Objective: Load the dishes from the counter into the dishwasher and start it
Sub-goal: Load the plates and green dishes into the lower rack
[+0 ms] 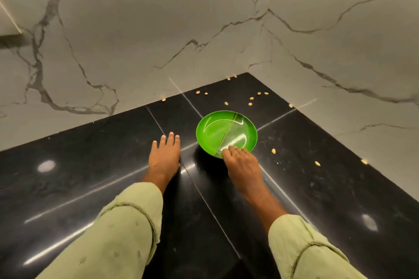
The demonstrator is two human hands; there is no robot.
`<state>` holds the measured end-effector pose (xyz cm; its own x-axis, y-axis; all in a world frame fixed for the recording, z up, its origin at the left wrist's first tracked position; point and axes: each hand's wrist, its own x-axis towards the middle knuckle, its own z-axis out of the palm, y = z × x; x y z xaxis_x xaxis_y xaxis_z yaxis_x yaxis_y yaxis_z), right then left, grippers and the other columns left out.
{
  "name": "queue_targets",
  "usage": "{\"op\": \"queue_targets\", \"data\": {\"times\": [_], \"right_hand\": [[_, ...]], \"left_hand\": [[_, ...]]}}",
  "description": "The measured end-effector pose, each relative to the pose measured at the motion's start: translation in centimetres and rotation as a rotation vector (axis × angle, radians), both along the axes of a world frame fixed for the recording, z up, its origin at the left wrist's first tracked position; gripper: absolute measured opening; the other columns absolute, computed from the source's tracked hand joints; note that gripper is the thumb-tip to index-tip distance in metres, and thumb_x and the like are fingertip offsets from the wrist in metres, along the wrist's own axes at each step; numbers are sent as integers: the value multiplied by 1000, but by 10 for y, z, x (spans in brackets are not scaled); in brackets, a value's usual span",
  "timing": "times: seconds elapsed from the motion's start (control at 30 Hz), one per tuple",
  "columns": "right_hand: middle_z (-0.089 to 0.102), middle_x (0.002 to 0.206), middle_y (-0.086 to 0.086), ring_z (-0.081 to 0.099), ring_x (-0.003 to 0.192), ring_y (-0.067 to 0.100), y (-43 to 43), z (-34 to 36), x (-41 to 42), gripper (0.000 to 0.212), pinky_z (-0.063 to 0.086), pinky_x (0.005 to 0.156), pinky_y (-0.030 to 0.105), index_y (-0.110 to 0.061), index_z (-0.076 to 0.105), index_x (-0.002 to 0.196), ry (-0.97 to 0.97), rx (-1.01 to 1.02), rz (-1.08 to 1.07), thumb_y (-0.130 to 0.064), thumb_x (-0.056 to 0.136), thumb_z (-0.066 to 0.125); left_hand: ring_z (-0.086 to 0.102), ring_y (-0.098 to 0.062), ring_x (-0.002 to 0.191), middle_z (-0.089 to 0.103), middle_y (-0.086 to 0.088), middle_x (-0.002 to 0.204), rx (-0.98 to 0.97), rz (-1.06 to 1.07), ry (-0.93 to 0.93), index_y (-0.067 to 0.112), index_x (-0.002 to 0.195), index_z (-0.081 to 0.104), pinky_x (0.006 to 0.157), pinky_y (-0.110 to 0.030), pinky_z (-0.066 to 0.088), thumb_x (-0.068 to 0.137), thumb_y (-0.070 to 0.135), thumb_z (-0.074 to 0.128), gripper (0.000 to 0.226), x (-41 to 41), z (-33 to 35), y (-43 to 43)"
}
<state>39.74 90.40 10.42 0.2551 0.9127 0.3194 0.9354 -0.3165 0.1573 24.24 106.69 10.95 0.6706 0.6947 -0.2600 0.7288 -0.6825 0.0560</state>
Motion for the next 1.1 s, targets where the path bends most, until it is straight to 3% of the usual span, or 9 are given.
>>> {"op": "queue_targets", "data": {"times": [0.17,0.4,0.67,0.93,1.1], "right_hand": [[71,87,7,70,81,26,-34,9,-23,37,57,78,38,-13,68,97,8,-34,-33,-9,80,35],[74,94,16,72,88,31,-71,19,-58,37,59,74,39,-7,71,85,20,8,-69,-6,79,35],[75,91,15,73,86,29,-119,36,-124,38,60,69,37,-6,73,81,37,93,-115,-7,81,36],[73,106,15,71,100,30,-186,26,-211,41,59,81,42,-2,72,110,-27,227,-212,-9,88,37],[74,104,14,72,97,30,-246,22,-261,40,58,83,43,-6,75,101,-73,203,-237,-11,88,37]], "left_hand": [[5,-27,153,1,-5,167,-8,20,-71,14,159,5,122,-47,6,100,53,43,80,-40,-17,-74],[-5,-28,153,-8,-7,166,31,-11,-76,15,159,-2,123,-48,0,102,56,31,78,-93,-12,-114],[-8,-29,153,-10,-7,166,90,-119,-144,14,159,-5,123,-49,0,103,56,28,77,-128,18,-144],[-7,-31,152,-9,-9,166,72,-239,-174,14,158,-4,123,-51,1,103,53,32,76,-192,20,-185],[-8,-30,152,-10,-9,166,47,-308,-168,14,158,-4,122,-52,-1,102,54,33,79,-228,17,-232]]}}
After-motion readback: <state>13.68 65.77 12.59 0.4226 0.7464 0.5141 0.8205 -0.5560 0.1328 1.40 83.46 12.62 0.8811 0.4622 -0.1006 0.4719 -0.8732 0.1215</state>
